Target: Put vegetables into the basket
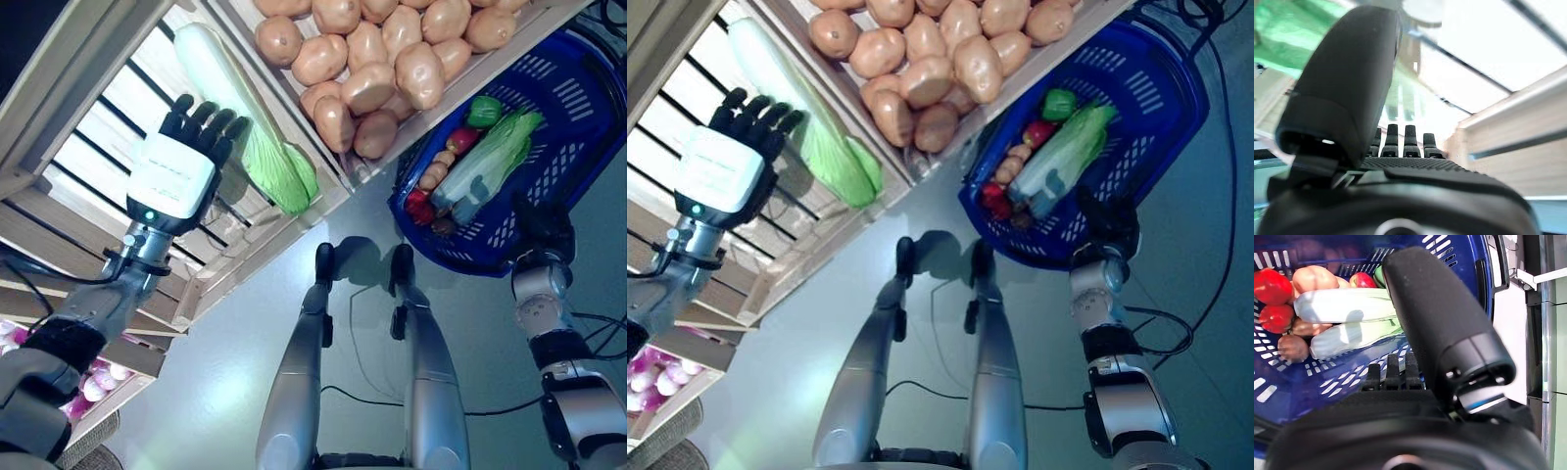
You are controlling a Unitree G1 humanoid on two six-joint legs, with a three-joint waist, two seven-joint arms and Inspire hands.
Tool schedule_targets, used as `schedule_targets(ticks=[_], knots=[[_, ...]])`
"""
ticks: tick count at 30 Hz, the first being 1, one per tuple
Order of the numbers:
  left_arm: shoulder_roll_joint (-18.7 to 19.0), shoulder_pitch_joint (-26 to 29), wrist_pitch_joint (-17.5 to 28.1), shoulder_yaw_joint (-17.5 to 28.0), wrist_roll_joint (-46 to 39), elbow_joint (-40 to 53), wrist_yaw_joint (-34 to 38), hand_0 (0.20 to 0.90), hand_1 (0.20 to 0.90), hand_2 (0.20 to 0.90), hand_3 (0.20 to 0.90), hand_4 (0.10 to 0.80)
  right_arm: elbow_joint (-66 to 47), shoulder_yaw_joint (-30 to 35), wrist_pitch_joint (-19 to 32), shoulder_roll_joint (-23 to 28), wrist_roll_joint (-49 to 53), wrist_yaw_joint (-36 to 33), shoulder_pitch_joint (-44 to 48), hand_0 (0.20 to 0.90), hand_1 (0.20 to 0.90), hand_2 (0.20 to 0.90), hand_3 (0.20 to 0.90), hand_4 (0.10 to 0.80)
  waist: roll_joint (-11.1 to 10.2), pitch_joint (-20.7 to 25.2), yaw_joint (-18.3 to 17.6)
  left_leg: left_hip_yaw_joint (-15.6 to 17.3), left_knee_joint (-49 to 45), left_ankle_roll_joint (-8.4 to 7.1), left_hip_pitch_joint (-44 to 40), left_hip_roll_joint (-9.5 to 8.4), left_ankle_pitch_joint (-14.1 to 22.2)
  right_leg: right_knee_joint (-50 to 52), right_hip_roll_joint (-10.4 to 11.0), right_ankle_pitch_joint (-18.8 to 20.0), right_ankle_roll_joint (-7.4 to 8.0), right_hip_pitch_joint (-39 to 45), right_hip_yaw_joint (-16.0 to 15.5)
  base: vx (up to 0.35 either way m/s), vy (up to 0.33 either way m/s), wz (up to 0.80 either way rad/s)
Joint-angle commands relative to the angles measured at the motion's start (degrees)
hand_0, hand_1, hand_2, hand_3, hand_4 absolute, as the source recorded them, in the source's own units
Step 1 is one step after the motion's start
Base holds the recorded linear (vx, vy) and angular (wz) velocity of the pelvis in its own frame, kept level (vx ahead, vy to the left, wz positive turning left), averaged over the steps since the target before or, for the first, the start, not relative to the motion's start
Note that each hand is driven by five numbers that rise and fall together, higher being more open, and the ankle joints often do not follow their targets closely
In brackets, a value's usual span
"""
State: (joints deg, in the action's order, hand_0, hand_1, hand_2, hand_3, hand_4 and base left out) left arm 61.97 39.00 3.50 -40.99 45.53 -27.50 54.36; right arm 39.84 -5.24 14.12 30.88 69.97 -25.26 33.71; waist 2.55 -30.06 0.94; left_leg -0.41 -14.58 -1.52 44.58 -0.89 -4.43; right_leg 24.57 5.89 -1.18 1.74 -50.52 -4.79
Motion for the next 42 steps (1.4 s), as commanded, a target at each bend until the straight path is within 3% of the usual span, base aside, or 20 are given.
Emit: schedule_targets(ticks=[1, 8, 16, 31, 42], knots=[[-0.63, 4.42, 1.31, 3.91, 1.81, -0.03, 6.42, 0.9, 0.9, 0.9, 0.9, 0.8, -4.22, 0.16, 4.12, 6.41, -2.4, 0.82, -1.68, 0.9, 0.9, 0.9, 0.9, 0.8, 2.29, 0.26, -1.37, 1.93, -2.55, -0.93, 2.13, -0.61, -1.51, -7.71, -1.25, 4.55, -0.29, 5.59, -1.57, 0.0, 0.0, 0.0], [-3.01, 11.0, 4.2, -1.65, 2.29, -2.76, 5.32, 0.9, 0.9, 0.9, 0.9, 0.8, -3.83, -1.41, 3.53, 6.26, -2.36, -0.26, 0.56, 0.9, 0.9, 0.9, 0.9, 0.8, 1.87, 0.26, -2.27, 2.06, -2.55, -0.84, 2.2, -0.6, -1.32, -7.51, -1.6, 4.83, -0.25, 4.95, -1.03, 0.0, 0.0, 0.0], [-5.6, 18.38, 5.8, -8.6, 2.06, -5.12, -0.77, 0.9, 0.9, 0.9, 0.9, 0.8, -2.52, -3.05, 3.33, 6.69, -2.44, -1.24, 3.42, 0.9, 0.9, 0.9, 0.9, 0.8, 1.47, 0.26, -3.31, 2.55, -2.37, -0.74, 2.53, -0.18, -1.26, -7.35, -1.73, 5.2, 0.09, 4.2, -0.49, 0.0, 0.0, 0.0], [-6.87, 20.43, 9.54, -13.64, 1.48, -7.18, -11.61, 0.9, 0.9, 0.9, 0.9, 0.8, -0.67, -3.62, 3.11, 6.86, -2.77, -0.04, 4.51, 0.9, 0.9, 0.9, 0.9, 0.8, 1.04, 0.26, -3.67, 2.84, -1.81, -0.47, 3.2, -0.17, -0.94, -7.95, -1.81, 5.82, 0.46, 3.31, -0.55, 0.002, 0.001, 0.01], [-10.33, 21.93, 3.67, -13.66, 4.46, -12.81, -0.02, 0.9, 0.9, 0.9, 0.9, 0.8, 0.89, -4.38, 2.99, 6.61, -2.69, 0.48, 7.1, 0.9, 0.9, 0.9, 0.9, 0.8, 0.22, 0.26, -3.91, 2.67, -2.88, -0.47, 3.77, 0.0, -0.36, -7.05, -1.98, 5.38, 0.35, 2.89, -0.79, 0.0, 0.0, 0.02]])
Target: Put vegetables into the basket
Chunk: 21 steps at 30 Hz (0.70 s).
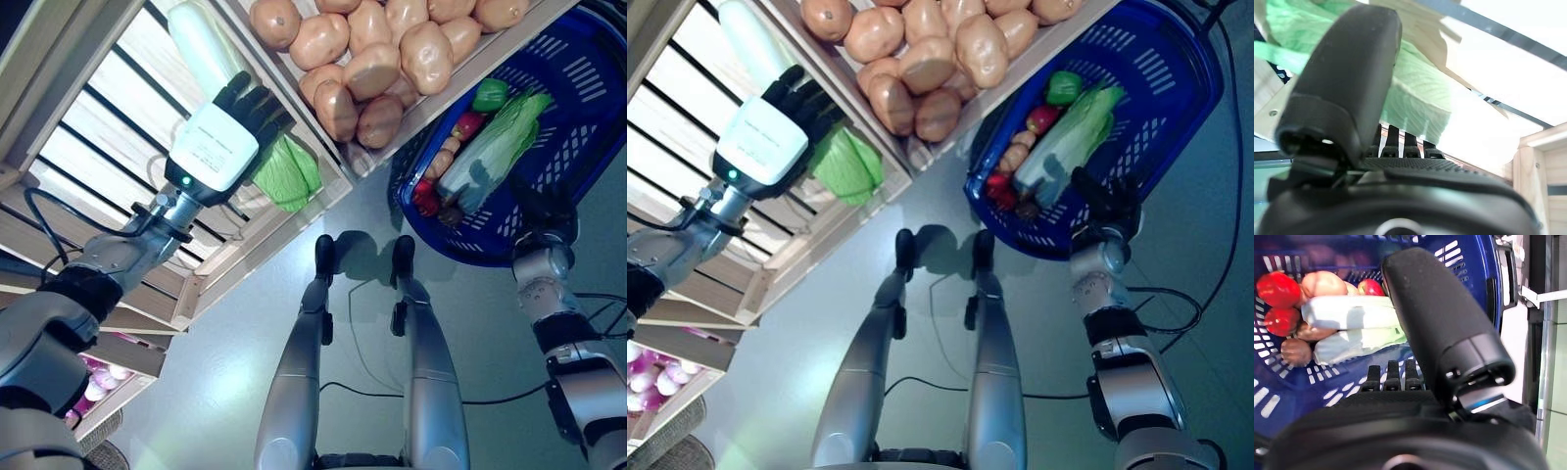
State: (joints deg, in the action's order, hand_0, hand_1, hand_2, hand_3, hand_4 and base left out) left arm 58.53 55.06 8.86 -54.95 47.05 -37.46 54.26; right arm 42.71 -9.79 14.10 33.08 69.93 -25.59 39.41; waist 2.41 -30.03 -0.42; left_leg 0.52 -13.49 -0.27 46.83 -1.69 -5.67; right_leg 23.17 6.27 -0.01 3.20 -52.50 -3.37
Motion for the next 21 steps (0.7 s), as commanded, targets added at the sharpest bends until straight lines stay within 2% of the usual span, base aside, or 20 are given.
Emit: schedule_targets(ticks=[1, 3, 13, 21], knots=[[-7.92, 6.21, -2.46, 1.07, 2.61, -4.72, 0.97, 0.811, 0.811, 0.811, 0.811, 0.74, -1.62, 0.28, 2.93, 4.11, -2.73, 0.78, 1.66, 0.9, 0.9, 0.9, 0.9, 0.8, 0.02, 0.23, -2.68, 1.64, -4.13, -1.76, 1.56, 0.85, 0.93, -5.46, -2.5, 4.21, -1.13, 4.79, -2.16, 0.0, 0.0, 0.0], [-8.86, 6.25, -2.9, 2.04, 3.03, -6.05, 1.55, 0.3, 0.3, 0.3, 0.3, 0.4, -1.53, 0.4, 2.83, 3.94, -2.84, 0.71, 1.73, 0.9, 0.9, 0.9, 0.9, 0.8, -0.28, 0.23, -2.81, 1.57, -4.28, -1.79, 1.56, 0.82, 0.98, -5.39, -2.64, 4.28, -1.16, 4.73, -2.12, 0.0, 0.0, 0.0], [-11.25, 7.9, -3.36, 2.26, 3.78, -9.8, 1.22, 0.3, 0.3, 0.3, 0.3, 0.4, -0.32, 0.17, 1.73, 3.31, -2.57, 1.18, 3.07, 0.9, 0.9, 0.9, 0.9, 0.8, -0.65, 0.23, -3.31, 1.88, -4.21, -1.87, 1.05, 0.99, 1.13, -5.27, -3.08, 4.2, -1.34, 5.02, -1.95, -0.006, 0.005, -0.02], [-11.34, 7.7, -5.58, 4.11, -2.16, -9.87, 3.21, 0.3, 0.3, 0.3, 0.3, 0.4, -1.23, 0.0, 2.26, 2.39, -3.92, 1.67, 2.56, 0.9, 0.9, 0.9, 0.9, 0.8, -0.78, 0.23, -3.33, 2.16, -3.69, -1.78, -0.83, 1.0, 1.23, -4.98, -3.38, 3.57, -1.44, 6.77, -2.0, -0.015, 0.006, -0.04]])
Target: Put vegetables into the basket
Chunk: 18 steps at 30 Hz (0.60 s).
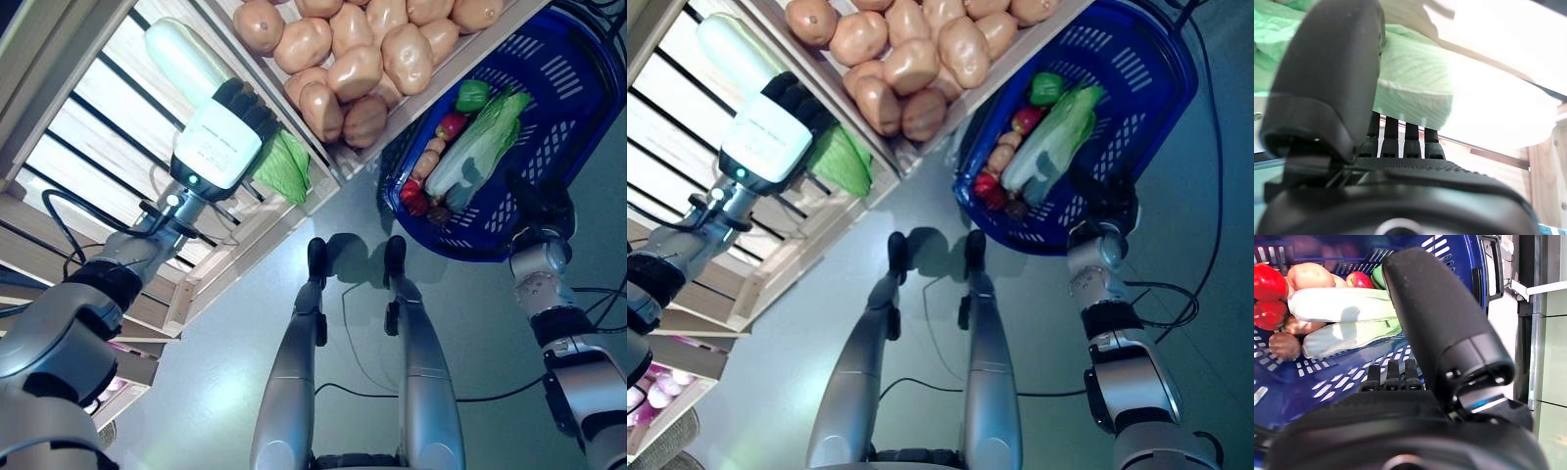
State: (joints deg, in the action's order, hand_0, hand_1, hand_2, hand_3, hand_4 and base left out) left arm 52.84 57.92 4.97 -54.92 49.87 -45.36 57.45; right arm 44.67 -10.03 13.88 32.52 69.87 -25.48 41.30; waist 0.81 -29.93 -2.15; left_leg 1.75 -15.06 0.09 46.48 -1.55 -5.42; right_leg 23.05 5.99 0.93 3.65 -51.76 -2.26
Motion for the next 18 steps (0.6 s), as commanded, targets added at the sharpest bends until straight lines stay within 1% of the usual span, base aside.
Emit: schedule_targets(ticks=[1, 2, 6, 8, 10, 12, 15, 17, 18], knots=[[-5.7, 4.42, -1.76, 5.29, -6.11, -2.21, 0.96, 0.3, 0.3, 0.3, 0.3, 0.4, -3.49, 0.24, 2.61, 2.69, -4.31, 1.39, 0.41, 0.9, 0.9, 0.9, 0.9, 0.8, 0.75, 0.14, -1.51, 0.89, -2.01, -2.12, -1.02, 0.82, 0.97, -4.85, -3.1, 2.44, -1.85, 6.62, -3.13, 0.0, 0.0, 0.0], [-5.68, 4.01, -1.7, 6.17, -6.56, -2.33, 1.78, 0.3, 0.3, 0.3, 0.3, 0.4, -3.67, 0.28, 2.64, 2.58, -4.61, 1.27, 0.26, 0.9, 0.9, 0.9, 0.9, 0.8, 0.72, 0.14, -1.44, 0.9, -1.76, -2.12, -1.5, 0.79, 0.92, -4.98, -3.07, 2.4, -1.85, 7.08, -3.2, -0.014, -0.033, 0.0], [-5.32, 1.57, 0.95, 9.88, -6.52, -2.1, 5.86, 0.3, 0.3, 0.3, 0.3, 0.4, -4.47, 0.95, 2.92, 1.82, -6.26, 1.22, -1.01, 0.9, 0.9, 0.9, 0.9, 0.8, 0.58, 0.14, -1.04, 0.69, -0.8, -2.2, -3.79, 0.69, 0.87, -5.56, -2.85, 2.31, -1.73, 9.32, -3.66, 0.004, -0.026, 0.0], [-5.02, -0.63, 2.42, 12.45, -5.13, -1.05, 7.8, 0.3, 0.3, 0.3, 0.3, 0.4, -5.8, 1.33, 3.35, 1.21, -7.58, 0.86, -2.51, 0.9, 0.9, 0.9, 0.9, 0.8, 0.43, 0.14, -0.8, 0.66, 0.24, -2.26, -5.6, 0.64, 0.65, -6.24, -2.69, 2.32, -1.61, 11.2, -4.08, 0.0, 0.0, 0.0], [-4.35, -4.08, 2.71, 15.95, -4.67, 1.79, 10.57, 0.3, 0.3, 0.3, 0.3, 0.4, -8.4, 2.01, 3.97, 0.25, -9.98, 0.17, -5.05, 0.9, 0.9, 0.9, 0.9, 0.8, 0.39, 0.14, -0.35, 0.57, 1.96, -2.35, -8.25, 0.52, 0.24, -7.46, -2.37, 2.28, -1.44, 14.11, -4.6, 0.012, -0.016, -0.02], [-3.7, -6.88, 3.31, 18.4, -4.06, 3.97, 11.6, 0.3, 0.3, 0.3, 0.3, 0.4, -10.25, 2.81, 4.15, -0.4, -11.3, 0.0, -7.27, 0.9, 0.9, 0.9, 0.9, 0.8, 0.36, 0.14, -0.03, 0.33, 3.19, -2.39, -10.49, 0.4, 0.08, -8.47, -1.97, 2.2, -1.31, 16.48, -5.06, 0.036, -0.039, -0.03], [-2.98, -13.59, 4.02, 23.4, -3.96, 8.92, 13.5, 0.3, 0.3, 0.3, 0.3, 0.4, -13.49, 4.24, 5.03, -2.16, -15.35, 0.25, -11.51, 0.9, 0.9, 0.9, 0.9, 0.8, 0.36, 0.14, 0.97, -0.36, 5.37, -2.41, -14.94, 0.24, -0.13, -10.36, -1.08, 2.22, -1.04, 21.16, -5.91, 0.06, -0.037, 0.02], [-3.1, -19.14, 4.37, 27.04, -4.47, 12.0, 15.13, 0.3, 0.3, 0.3, 0.3, 0.4, -16.08, 4.77, 5.41, -3.64, -17.58, 0.35, -14.88, 0.9, 0.9, 0.9, 0.9, 0.8, 0.32, 1.27, 1.59, -0.81, 7.2, -2.39, -17.29, 0.13, -0.55, -11.96, -0.58, 2.59, -0.91, 23.56, -6.43, 0.077, -0.033, 0.06], [-3.13, -19.78, 4.39, 27.47, -4.5, 12.44, 15.15, 0.3, 0.3, 0.3, 0.3, 0.4, -16.38, 4.85, 5.34, -3.78, -17.78, 0.25, -15.24, 0.9, 0.9, 0.9, 0.9, 0.8, 0.32, 1.51, 1.63, -0.84, 7.38, -2.39, -17.48, 0.12, -0.59, -12.17, -0.52, 2.64, -0.89, 23.8, -6.51, 0.083, -0.024, 0.02]])
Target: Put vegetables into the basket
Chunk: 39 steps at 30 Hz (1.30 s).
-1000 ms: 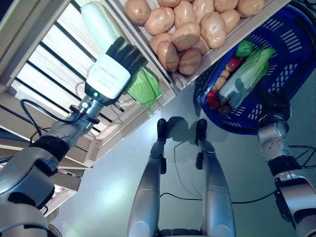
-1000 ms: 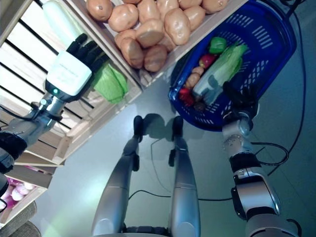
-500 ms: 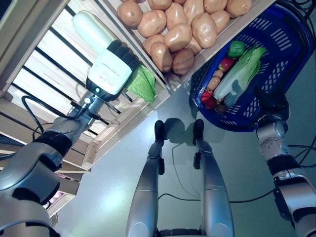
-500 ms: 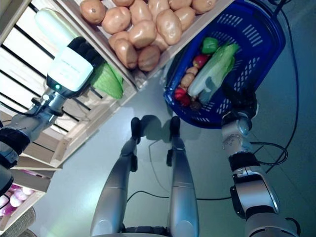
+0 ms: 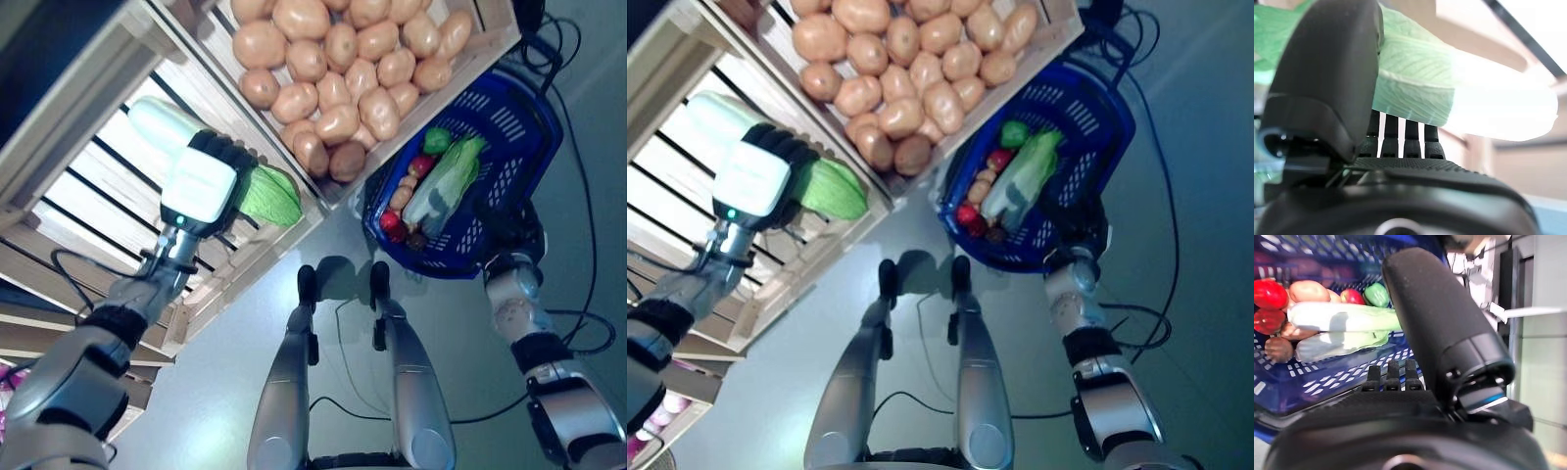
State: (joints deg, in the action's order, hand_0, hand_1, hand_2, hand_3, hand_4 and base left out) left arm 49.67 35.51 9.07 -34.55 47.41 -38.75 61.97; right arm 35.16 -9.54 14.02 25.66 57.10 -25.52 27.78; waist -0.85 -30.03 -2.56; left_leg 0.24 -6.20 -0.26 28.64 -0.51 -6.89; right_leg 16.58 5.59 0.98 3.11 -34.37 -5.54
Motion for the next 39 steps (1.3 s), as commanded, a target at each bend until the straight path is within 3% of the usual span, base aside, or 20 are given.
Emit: schedule_targets(ticks=[1, 5, 11, 14, 17, 18, 21, 25, 27, 30, 34, 39], knots=[[-0.08, 1.05, 0.08, 8.14, -2.43, 6.87, 11.06, 0.3, 0.3, 0.3, 0.3, 0.4, -7.6, 4.59, 5.05, 2.71, -5.54, 0.23, -2.63, 0.9, 0.9, 0.9, 0.9, 0.8, 1.91, 1.91, 2.23, 0.66, -1.26, -2.07, -0.48, -0.96, 1.25, -5.89, 0.07, 2.25, -0.28, 7.28, -3.34, 0.092, -0.021, -0.01], [-3.56, -10.45, 2.34, 16.85, -2.64, 14.87, 12.57, 0.3, 0.3, 0.3, 0.3, 0.4, -12.44, 7.44, 4.54, 0.59, -8.48, 1.47, -10.21, 0.9, 0.9, 0.9, 0.9, 0.8, 1.94, 5.49, 3.67, -0.31, 1.93, -1.82, -4.57, -1.21, 1.08, -8.72, 0.78, 2.21, -0.12, 11.86, -4.62, 0.143, -0.028, 0.06], [-9.51, -21.48, 9.09, 26.42, -6.56, 25.45, 9.08, 0.3, 0.3, 0.3, 0.3, 0.4, -19.19, 9.28, 3.43, -2.26, -15.33, 3.65, -17.55, 0.9, 0.9, 0.9, 0.9, 0.8, 1.89, 8.99, 4.84, -1.83, 5.18, -1.77, -9.23, -0.63, 0.98, -11.75, 0.67, 2.08, -0.05, 17.24, -5.48, 0.149, -0.03, 0.09], [-13.16, -25.5, 14.51, 30.34, -12.46, 30.09, 4.02, 0.3, 0.3, 0.3, 0.3, 0.4, -21.78, 9.24, 3.32, -4.89, -18.69, 5.87, -20.43, 0.9, 0.9, 0.9, 0.9, 0.8, 1.64, 11.0, 5.19, -2.77, 6.79, -1.83, -12.41, -0.55, 1.06, -13.35, 0.52, 1.78, -0.01, 20.88, -5.74, 0.181, -0.045, 0.15], [-20.21, -31.44, 22.95, 34.55, -27.01, 37.05, -10.58, 0.3, 0.3, 0.3, 0.3, 0.4, -27.4, 8.55, 3.16, -8.02, -26.33, 10.96, -25.41, 0.9, 0.9, 0.9, 0.9, 0.8, 1.11, 14.26, 5.55, -3.68, 8.17, -1.8, -15.78, -0.4, 0.63, -15.55, 0.67, 2.38, 0.2, 25.04, -6.8, 0.197, -0.043, 0.2], [-20.74, -32.54, 24.56, 35.19, -31.95, 38.15, -14.1, 0.3, 0.3, 0.3, 0.3, 0.4, -28.27, 8.44, 3.27, -8.17, -26.94, 12.11, -26.37, 0.9, 0.9, 0.9, 0.9, 0.8, 1.05, 14.6, 5.51, -3.88, 8.57, -1.77, -16.54, -0.42, 0.58, -16.05, 0.64, 2.5, 0.3, 25.9, -6.92, 0.222, -0.05, 0.16], [-24.84, -36.34, 26.5, 34.46, -53.41, 42.6, -37.25, 0.3, 0.3, 0.3, 0.3, 0.4, -31.93, 7.8, 3.57, -7.8, -26.97, 20.52, -29.8, 0.9, 0.9, 0.9, 0.9, 0.8, 0.54, 17.1, 6.04, -4.29, 9.75, -1.69, -19.54, -0.38, 0.68, -18.06, 0.66, 3.14, 0.74, 29.27, -7.5, 0.162, -0.036, 0.08], [-26.45, -38.51, 22.88, 31.92, -67.87, 45.5, -51.31, 0.3, 0.3, 0.3, 0.3, 0.4, -35.12, 6.38, 3.45, -6.26, -25.17, 28.26, -31.89, 0.9, 0.9, 0.9, 0.9, 0.8, 0.3, 18.7, 6.1, -4.11, 9.92, -1.51, -21.7, -0.16, 1.12, -18.81, 0.65, 3.47, 0.92, 31.3, -7.75, 0.13, -0.017, 0.07], [-27.47, -38.82, 17.73, 29.15, -79.73, 46.23, -60.55, 0.3, 0.3, 0.3, 0.3, 0.4, -37.98, 4.34, 2.16, -4.22, -23.87, 35.41, -32.63, 0.9, 0.9, 0.9, 0.9, 0.8, 0.23, 20.1, 6.01, -3.96, 9.91, -1.31, -23.3, -0.23, 1.59, -19.38, 0.71, 3.67, 1.13, 32.7, -7.71, 0.15, 0.007, 0.07], [-27.78, -37.93, 13.68, 25.18, -85.4, 46.75, -67.11, 0.3, 0.3, 0.3, 0.3, 0.4, -41.09, 0.86, -0.28, -2.24, -21.98, 39.74, -32.51, 0.9, 0.9, 0.9, 0.9, 0.8, 0.23, 21.61, 5.84, -3.84, 10.09, -1.04, -25.0, -0.24, 2.16, -19.71, 0.76, 3.66, 1.35, 34.04, -7.57, 0.107, 0.006, 0.14], [-26.95, -36.43, 11.58, 21.51, -87.88, 48.13, -72.95, 0.3, 0.3, 0.3, 0.3, 0.4, -41.7, -2.11, -1.76, -1.34, -19.9, 41.75, -31.43, 0.9, 0.9, 0.9, 0.9, 0.8, 0.22, 22.61, 5.81, -3.71, 10.37, -0.8, -26.36, -0.13, 2.61, -20.0, 0.77, 3.66, 1.51, 35.07, -7.5, 0.057, 0.002, 0.02], [-24.1, -32.86, 9.14, 16.52, -87.19, 49.65, -74.71, 0.3, 0.3, 0.3, 0.3, 0.4, -41.41, -6.49, -2.95, 1.57, -20.86, 44.9, -29.17, 0.9, 0.9, 0.9, 0.9, 0.8, 0.15, 24.08, 5.65, -3.45, 11.01, -0.59, -28.2, 0.08, 3.23, -20.76, 0.77, 3.68, 1.8, 36.54, -7.13, 0.052, 0.007, 0.0]])
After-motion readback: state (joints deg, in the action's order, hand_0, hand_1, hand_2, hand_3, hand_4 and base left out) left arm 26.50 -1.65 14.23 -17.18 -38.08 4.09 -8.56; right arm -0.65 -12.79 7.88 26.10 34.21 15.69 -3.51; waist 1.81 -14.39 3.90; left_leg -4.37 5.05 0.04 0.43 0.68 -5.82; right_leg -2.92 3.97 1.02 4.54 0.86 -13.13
